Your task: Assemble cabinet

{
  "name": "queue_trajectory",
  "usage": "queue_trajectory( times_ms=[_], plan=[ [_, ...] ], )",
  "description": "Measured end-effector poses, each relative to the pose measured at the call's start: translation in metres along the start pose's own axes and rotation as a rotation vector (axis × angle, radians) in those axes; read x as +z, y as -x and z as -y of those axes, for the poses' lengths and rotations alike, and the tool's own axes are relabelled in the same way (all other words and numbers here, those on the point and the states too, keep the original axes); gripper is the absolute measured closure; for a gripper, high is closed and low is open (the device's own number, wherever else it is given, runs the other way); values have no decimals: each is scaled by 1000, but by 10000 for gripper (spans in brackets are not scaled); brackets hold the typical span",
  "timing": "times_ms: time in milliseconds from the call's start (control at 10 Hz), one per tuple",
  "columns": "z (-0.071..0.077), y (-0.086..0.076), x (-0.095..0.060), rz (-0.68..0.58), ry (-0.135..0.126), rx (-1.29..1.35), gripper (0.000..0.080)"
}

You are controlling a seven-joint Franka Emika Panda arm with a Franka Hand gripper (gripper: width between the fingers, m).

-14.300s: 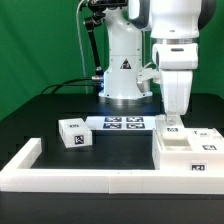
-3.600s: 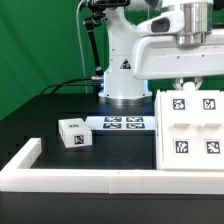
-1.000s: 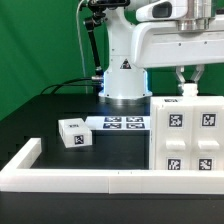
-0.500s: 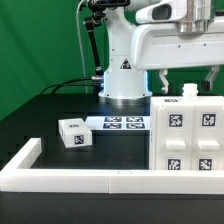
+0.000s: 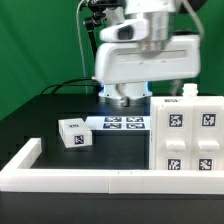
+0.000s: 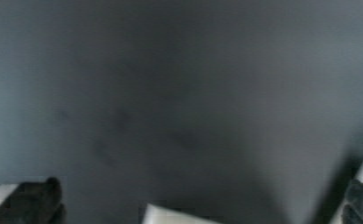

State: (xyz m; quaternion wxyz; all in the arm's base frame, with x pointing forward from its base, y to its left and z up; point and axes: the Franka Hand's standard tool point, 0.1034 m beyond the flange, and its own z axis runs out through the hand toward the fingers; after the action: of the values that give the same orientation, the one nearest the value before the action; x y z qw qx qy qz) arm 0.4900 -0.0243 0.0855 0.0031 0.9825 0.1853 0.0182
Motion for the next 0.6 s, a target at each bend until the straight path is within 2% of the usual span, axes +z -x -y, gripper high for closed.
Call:
queue_trajectory(
  times_ms=[200,300,600],
  plan=[
    [-36,13,8,-2,16,-42,2],
    [-45,14,7,-4,20,-29,2],
    [-41,13,8,-2,18,-36,2]
  ],
)
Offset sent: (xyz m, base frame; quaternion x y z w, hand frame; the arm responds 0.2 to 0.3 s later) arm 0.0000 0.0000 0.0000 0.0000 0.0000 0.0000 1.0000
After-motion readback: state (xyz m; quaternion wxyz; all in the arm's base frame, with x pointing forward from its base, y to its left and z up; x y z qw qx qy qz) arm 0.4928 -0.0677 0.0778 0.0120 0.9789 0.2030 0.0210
